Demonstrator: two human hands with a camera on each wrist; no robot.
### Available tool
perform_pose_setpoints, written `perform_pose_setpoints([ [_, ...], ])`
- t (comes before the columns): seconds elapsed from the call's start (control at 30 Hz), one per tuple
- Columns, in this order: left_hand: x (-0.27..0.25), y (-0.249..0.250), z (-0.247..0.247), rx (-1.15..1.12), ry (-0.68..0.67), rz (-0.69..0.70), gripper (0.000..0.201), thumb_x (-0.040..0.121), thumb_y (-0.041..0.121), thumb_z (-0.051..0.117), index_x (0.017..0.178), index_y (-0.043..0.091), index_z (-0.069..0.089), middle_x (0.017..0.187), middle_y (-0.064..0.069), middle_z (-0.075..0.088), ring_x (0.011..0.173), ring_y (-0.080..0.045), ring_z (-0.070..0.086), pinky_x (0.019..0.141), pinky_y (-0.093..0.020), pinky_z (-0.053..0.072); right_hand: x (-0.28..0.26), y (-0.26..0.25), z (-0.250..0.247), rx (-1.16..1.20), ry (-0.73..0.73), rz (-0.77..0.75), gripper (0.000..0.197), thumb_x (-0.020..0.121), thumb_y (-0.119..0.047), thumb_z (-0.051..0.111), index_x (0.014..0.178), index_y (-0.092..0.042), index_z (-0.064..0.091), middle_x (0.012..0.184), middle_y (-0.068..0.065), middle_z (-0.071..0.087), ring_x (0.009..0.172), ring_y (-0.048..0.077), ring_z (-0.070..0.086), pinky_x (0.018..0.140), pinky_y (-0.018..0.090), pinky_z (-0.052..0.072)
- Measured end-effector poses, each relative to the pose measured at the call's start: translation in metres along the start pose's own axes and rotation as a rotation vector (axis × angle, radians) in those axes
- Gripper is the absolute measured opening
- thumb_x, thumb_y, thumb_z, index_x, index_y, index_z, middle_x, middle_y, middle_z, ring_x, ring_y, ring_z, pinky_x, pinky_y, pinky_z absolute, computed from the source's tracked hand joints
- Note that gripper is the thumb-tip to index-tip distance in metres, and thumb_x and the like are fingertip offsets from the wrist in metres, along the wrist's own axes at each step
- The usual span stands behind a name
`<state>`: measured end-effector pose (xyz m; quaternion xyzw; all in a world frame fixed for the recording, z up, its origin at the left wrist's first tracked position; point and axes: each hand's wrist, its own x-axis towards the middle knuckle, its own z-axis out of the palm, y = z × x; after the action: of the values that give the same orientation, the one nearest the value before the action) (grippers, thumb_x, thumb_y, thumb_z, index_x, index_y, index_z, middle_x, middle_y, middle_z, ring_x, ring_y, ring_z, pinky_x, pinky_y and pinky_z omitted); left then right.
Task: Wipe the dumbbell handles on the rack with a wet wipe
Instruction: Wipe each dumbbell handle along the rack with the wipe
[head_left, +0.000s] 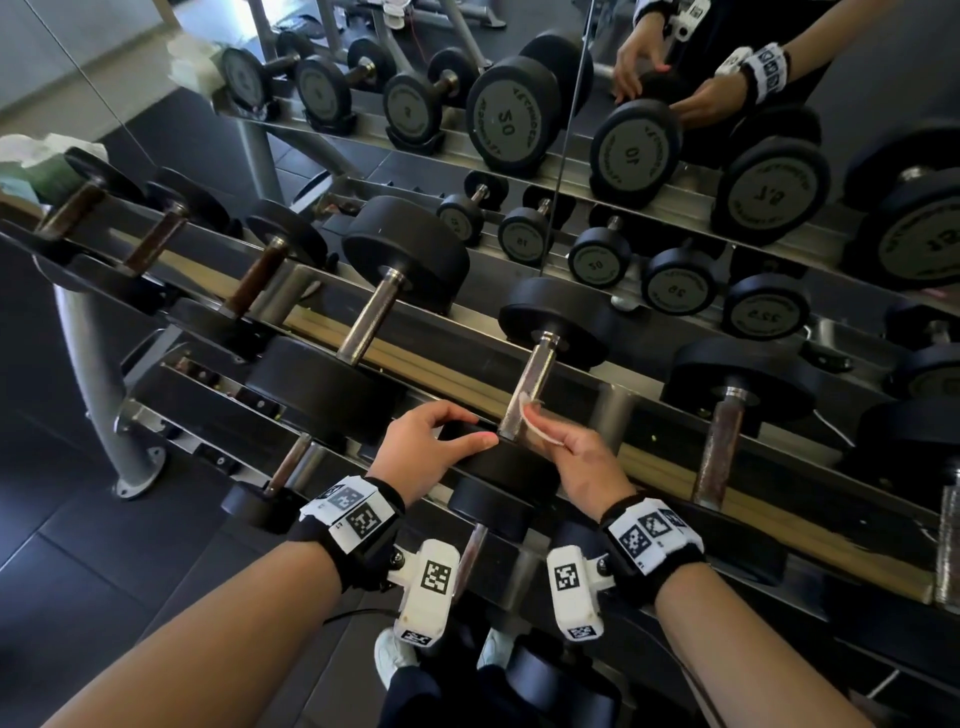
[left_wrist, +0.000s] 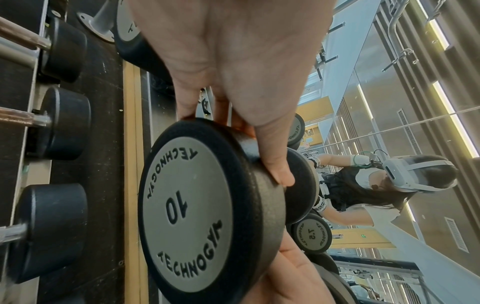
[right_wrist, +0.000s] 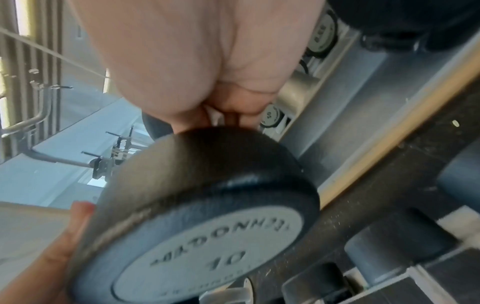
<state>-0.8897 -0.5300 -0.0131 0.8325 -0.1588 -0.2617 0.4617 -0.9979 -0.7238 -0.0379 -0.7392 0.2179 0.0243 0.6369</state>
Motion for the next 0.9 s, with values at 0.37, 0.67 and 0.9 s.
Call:
perform_pose_setpoints([
  [0.37,-0.003,0.003,0.001,0.002,0.001,0.002,0.034,0.071,0.054,0.078,0.101,0.041,0.067,0.102,0.018,0.066,0.095,-0.001,0.063,0.081,-0.022,0.051,0.038,-0.015,-0.008,0.432,0.248,0.159,0.042,0.099,0.001,0.047,0.115,-0.033,0.067,0.118,0.000,0.066,0.101,0.011,0.068,0.087,0.024,0.056],
  [0.67,-0.003,0.002,0.002,-0.011,-0.010,-0.002,0.033,0.072,0.054,0.077,0.101,0.043,0.066,0.103,0.019,0.064,0.093,-0.002,0.063,0.077,-0.022,0.052,0.011,-0.012,0.002,0.475,0.111,0.189,0.039,0.097,-0.007,0.052,0.113,-0.035,0.074,0.114,-0.004,0.073,0.104,0.012,0.070,0.080,0.020,0.056],
  [0.9,0.000,0.001,0.001,0.005,-0.015,-0.016,0.033,0.072,0.053,0.078,0.100,0.042,0.066,0.105,0.016,0.064,0.096,-0.005,0.062,0.082,-0.027,0.054,0.015,-0.005,0.005,0.202,0.133,0.203,0.043,0.102,-0.017,0.046,0.134,-0.043,0.056,0.142,-0.002,0.056,0.131,0.021,0.051,0.114,0.045,0.038],
])
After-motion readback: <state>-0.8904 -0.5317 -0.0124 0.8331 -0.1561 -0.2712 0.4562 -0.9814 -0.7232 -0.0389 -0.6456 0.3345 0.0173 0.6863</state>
